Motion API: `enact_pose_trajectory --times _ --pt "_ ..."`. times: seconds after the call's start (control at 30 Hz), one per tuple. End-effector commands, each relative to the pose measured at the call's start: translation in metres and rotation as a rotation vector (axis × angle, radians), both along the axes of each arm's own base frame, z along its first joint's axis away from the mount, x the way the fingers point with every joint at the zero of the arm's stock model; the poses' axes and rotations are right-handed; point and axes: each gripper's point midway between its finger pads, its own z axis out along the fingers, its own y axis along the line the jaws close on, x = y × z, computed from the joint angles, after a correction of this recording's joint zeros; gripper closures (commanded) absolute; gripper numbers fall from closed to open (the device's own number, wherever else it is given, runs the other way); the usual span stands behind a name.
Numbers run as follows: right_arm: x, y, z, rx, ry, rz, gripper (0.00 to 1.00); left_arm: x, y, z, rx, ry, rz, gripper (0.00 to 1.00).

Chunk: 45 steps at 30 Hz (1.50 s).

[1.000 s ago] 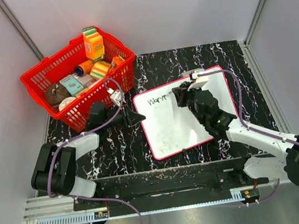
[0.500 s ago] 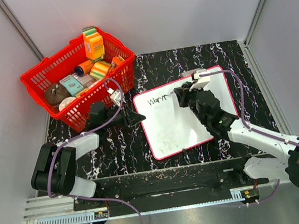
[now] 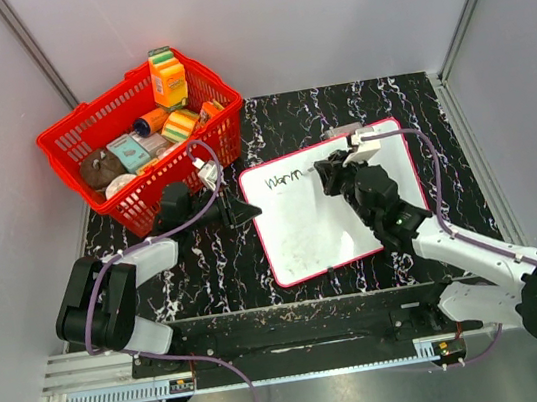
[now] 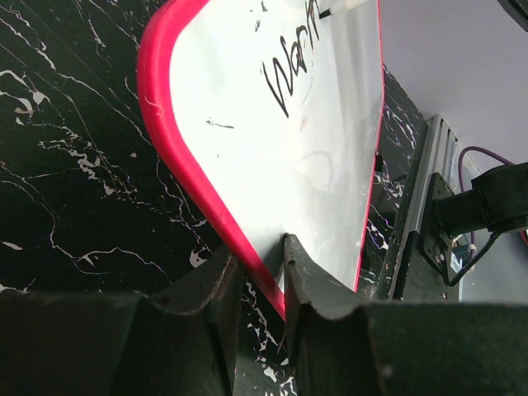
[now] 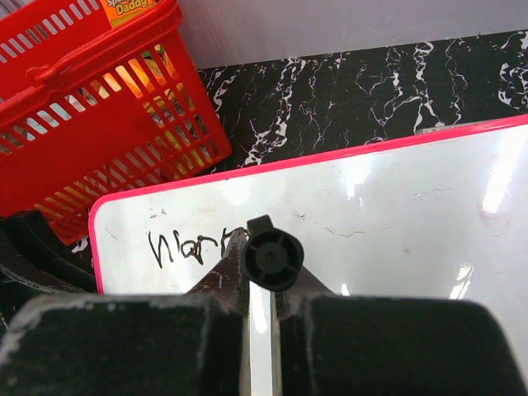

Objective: Write a sentence on the whiteboard
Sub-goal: Write with the whiteboard marker on the whiteboard.

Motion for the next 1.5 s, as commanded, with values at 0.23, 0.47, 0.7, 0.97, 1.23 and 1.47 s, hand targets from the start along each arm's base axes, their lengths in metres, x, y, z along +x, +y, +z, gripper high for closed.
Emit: enact_pose_trajectory --times 0.23,0.47,0.7,0.97,1.23,1.47 --pt "-0.012 -0.007 0.028 0.073 -0.057 0.019 1.00 0.003 -0.007 0.001 0.041 -0.108 -0.034 1.00" --pt "-0.010 -0.013 0.061 0.102 -0.124 -0.009 1.00 0.003 -0.007 0.001 0.041 -0.108 -0.036 1.00" --pt "0.010 -0.005 0.055 0.035 -0.101 -0.027 1.00 0.003 -0.007 0.000 0.042 -0.106 -0.038 1.00" --pt "0.017 0.000 0.040 0.022 -0.073 -0.017 1.00 0.003 -0.007 0.001 0.041 -0.107 -0.037 1.00" --pt "0.018 -0.003 0.026 0.010 -0.045 -0.030 1.00 0.003 -0.007 0.000 0.042 -0.106 -0.038 1.00" --pt "0.017 -0.009 0.022 -0.003 -0.036 -0.051 1.00 0.002 -0.007 0.001 0.041 -0.106 -0.040 1.00"
